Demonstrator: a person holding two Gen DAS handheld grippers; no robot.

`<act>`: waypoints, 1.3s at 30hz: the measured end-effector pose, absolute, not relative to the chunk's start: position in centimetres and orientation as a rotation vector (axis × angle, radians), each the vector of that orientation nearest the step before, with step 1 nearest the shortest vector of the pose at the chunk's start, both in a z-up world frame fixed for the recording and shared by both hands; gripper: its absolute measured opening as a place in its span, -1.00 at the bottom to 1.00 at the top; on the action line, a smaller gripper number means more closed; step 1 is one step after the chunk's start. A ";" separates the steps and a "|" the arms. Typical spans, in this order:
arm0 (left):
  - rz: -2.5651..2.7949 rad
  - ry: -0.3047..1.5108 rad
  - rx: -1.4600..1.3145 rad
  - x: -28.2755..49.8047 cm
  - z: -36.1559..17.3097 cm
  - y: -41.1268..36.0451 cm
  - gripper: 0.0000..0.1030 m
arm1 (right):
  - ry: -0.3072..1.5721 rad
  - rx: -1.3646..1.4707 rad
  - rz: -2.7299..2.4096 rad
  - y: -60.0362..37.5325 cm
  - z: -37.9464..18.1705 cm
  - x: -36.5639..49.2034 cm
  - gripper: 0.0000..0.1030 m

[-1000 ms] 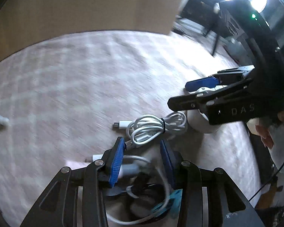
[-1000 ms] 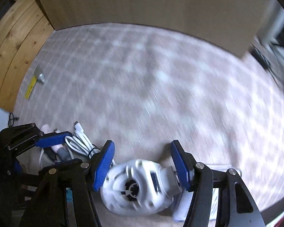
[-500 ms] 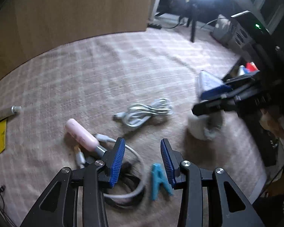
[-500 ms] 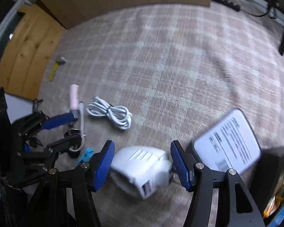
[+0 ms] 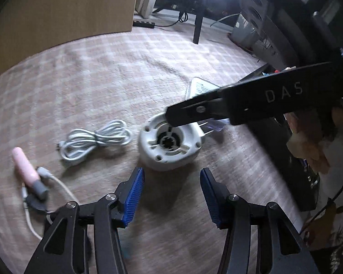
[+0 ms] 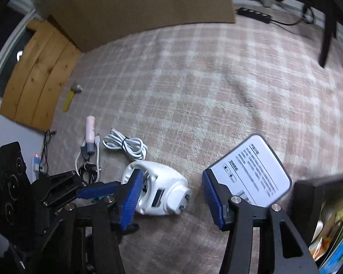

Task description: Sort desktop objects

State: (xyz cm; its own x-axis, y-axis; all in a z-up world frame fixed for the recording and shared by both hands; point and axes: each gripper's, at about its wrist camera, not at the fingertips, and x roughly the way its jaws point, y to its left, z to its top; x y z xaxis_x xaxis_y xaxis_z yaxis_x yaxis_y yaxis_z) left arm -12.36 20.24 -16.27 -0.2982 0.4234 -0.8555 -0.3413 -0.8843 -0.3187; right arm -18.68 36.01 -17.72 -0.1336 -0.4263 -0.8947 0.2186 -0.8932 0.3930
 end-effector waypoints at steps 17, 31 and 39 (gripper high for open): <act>2.285 -0.294 -1.480 -11.9 -16.2 21.2 0.13 | -0.367 1.689 -2.065 36.5 -19.9 -15.9 -0.27; 2.289 -0.124 -1.339 -10.3 -10.7 28.6 0.13 | -0.582 1.598 -2.159 43.6 -16.2 -11.7 -0.32; 2.227 -0.061 -1.210 -10.5 -6.5 34.5 0.14 | -0.601 1.531 -2.290 49.3 -11.0 -9.3 -0.32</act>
